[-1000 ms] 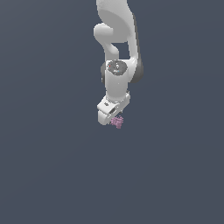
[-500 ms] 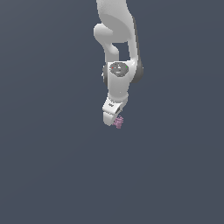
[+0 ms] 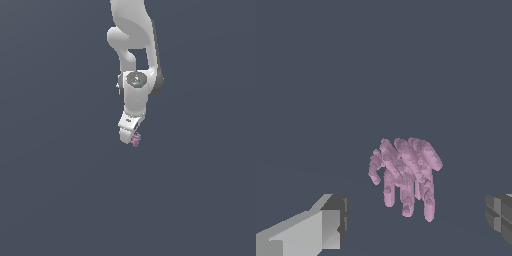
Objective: Pick up the object and move it to a goal position.
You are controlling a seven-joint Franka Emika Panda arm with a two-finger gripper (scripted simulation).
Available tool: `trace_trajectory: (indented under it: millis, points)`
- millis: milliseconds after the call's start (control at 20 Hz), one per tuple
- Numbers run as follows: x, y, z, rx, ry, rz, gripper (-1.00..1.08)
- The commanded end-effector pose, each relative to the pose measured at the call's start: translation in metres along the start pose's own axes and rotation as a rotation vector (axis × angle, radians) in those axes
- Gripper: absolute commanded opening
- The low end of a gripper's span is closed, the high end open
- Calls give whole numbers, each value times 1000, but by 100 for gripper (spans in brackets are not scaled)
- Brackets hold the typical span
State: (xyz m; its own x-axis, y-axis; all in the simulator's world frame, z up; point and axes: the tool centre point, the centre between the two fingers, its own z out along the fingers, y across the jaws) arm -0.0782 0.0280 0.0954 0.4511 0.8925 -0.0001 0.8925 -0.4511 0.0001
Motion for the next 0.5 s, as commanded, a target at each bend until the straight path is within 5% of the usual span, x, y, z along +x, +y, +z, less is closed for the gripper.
trace_trajectory:
  millis: [0, 450]
  points:
    - [0, 0, 3, 0, 0, -1, 100]
    - [0, -1, 40, 0, 0, -5, 100]
